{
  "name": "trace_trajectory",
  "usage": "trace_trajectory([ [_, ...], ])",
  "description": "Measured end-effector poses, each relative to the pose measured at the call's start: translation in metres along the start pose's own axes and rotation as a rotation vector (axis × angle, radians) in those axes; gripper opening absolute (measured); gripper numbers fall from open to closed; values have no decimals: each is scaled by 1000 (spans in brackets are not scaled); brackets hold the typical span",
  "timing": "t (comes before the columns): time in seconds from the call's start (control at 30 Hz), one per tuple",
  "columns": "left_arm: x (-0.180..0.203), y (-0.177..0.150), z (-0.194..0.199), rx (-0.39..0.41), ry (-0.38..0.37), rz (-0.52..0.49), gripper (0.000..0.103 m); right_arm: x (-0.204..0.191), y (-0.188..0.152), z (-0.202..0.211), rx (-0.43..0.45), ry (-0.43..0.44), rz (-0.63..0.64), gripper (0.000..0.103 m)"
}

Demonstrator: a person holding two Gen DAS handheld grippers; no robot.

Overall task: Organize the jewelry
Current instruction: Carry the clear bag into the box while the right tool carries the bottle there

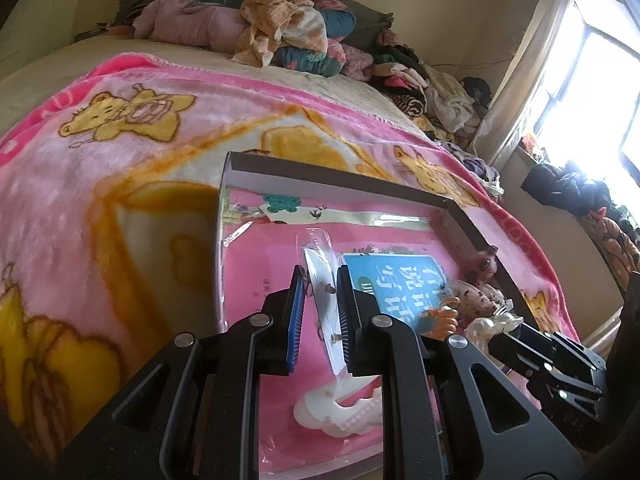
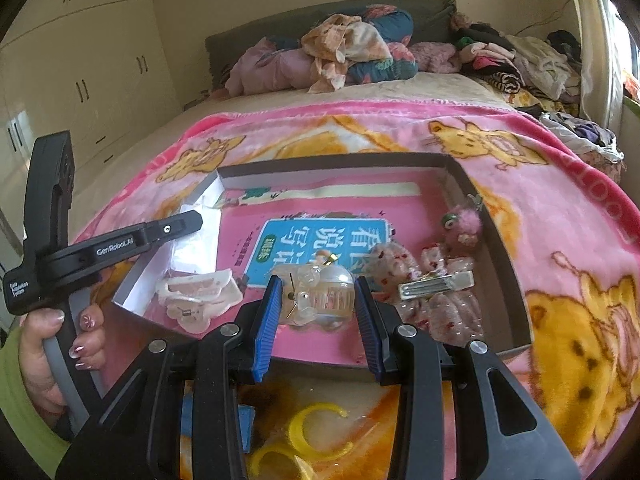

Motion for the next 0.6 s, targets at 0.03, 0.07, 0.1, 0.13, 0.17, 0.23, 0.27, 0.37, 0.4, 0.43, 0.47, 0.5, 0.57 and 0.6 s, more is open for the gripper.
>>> trace_trajectory([
  [0.03, -1, 0, 0, -1, 3, 1, 10, -1, 0, -1, -2, 1, 2, 35],
  [0.07, -1, 0, 0, -1, 5, 0, 10, -2, -1, -3, -6, 4, 2, 35],
  [0.1, -2, -1, 0, -2, 9, 0, 10, -3, -2, -4, -9, 8, 2, 35],
  [0.13, -3, -1, -1, -4, 9, 1, 10, -3, -3, -4, -12, 12, 2, 35],
  [0.17, -3, -2, -1, -6, 8, 2, 10, -4, -4, -6, -17, 15, 4, 35],
  [0.23, -3, -3, -2, -11, 11, 0, 10, -5, -6, -6, -21, 14, 9, 35],
  [0.27, -3, -4, -2, -12, 11, -1, 10, -5, -7, -7, -26, 12, 11, 35],
  [0.37, -3, -6, -3, -16, 14, -4, 10, -4, -10, -9, -33, 8, 7, 35],
  [0.4, -2, -6, -3, -17, 15, -4, 10, -3, -10, -9, -33, 10, 8, 35],
  [0.43, -2, -7, -2, -16, 15, -6, 10, -3, -10, -9, -35, 10, 8, 35],
  [0.47, -2, -7, -2, -17, 16, -7, 10, -3, -11, -9, -37, 12, 8, 35],
  [0.5, -1, -7, -2, -18, 17, -9, 10, -3, -11, -9, -36, 12, 7, 35],
  [0.57, -1, -7, -2, -18, 15, -5, 10, -2, -12, -9, -35, 14, 4, 36],
  [0.6, -1, -8, -2, -19, 15, -6, 10, -3, -11, -8, -35, 13, 7, 36],
])
Point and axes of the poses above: each gripper's, at about its wrist camera, not at the fingertips, and z roughly against the way its jaws point, x to its right, y to its top, the point moved 6 cm from there along -z, roughly the way its jaws point, and after that the axes turned 3 degrees about z, right-handed, at the moved point
